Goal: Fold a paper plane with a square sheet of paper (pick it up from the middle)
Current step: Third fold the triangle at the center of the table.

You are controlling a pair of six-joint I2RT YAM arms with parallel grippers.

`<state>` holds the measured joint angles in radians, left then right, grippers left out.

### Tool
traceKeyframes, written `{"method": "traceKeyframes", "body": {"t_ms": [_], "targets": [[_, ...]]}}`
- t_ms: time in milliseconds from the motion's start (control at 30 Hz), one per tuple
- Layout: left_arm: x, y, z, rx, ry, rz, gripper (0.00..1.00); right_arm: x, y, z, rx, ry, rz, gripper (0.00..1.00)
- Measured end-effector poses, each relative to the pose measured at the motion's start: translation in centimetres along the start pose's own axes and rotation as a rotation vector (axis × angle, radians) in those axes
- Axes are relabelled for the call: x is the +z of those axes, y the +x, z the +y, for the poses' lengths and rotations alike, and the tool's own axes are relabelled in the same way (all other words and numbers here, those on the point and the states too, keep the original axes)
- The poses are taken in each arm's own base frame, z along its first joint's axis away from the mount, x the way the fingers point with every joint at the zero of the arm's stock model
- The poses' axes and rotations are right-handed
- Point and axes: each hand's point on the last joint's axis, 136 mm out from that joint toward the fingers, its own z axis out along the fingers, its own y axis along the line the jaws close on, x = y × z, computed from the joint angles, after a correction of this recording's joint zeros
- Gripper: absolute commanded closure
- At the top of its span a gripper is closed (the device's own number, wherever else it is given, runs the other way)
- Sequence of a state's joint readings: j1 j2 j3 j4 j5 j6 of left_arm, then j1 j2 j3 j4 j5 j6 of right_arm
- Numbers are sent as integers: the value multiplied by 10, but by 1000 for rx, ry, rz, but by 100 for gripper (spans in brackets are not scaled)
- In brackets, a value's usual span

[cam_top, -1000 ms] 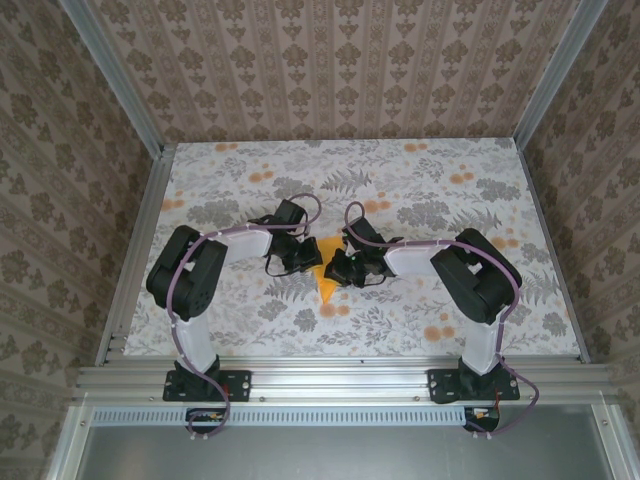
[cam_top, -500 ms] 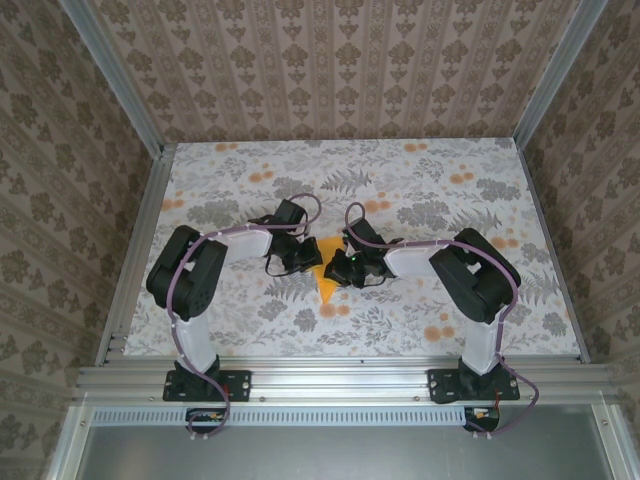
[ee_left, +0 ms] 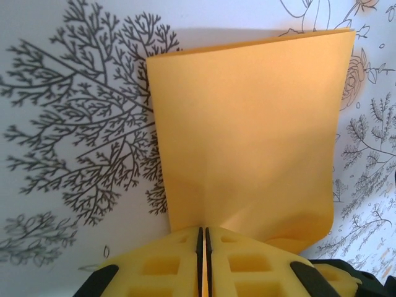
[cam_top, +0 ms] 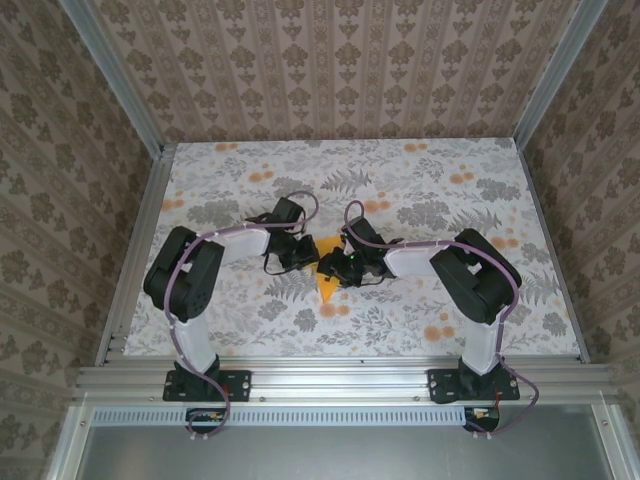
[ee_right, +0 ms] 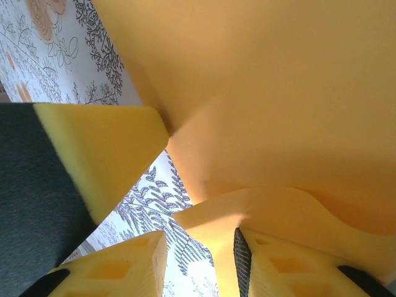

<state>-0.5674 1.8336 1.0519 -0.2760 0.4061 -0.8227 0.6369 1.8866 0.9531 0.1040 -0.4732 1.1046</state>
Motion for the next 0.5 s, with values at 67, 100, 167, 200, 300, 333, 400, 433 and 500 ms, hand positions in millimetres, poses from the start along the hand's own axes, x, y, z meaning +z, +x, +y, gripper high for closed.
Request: {"method": "traceKeyframes", "body": {"t_ms": [67,100,167,200,300,333,400,433,500], "targets": [[-7,-2,-2,0,8,-11,85,0,0,0,0,0,0,65],[-11,-3,-4,1,14,-19,85,0,0,0,-1,0,0,67],[-20,-7,-7,2,29,-40,85,0,0,-2,1,3,-1,75],[-24,-8,-8,2,35,-49,86,0,0,-3,3,5,-3,79],[-27,-10,-7,0,44,-59,86,0,0,-4,2,8,-7,88],[-26,-8,-6,-1,48,-54,86,1,0,-9,8,23,-11,90],[-21,2,2,-8,41,-28,87,2,1,-12,10,30,-11,95],[-18,8,5,-11,36,-12,88,2,1,-12,11,31,-11,97],[-15,16,8,-12,36,12,89,2,1,-12,10,31,-11,98]]}}
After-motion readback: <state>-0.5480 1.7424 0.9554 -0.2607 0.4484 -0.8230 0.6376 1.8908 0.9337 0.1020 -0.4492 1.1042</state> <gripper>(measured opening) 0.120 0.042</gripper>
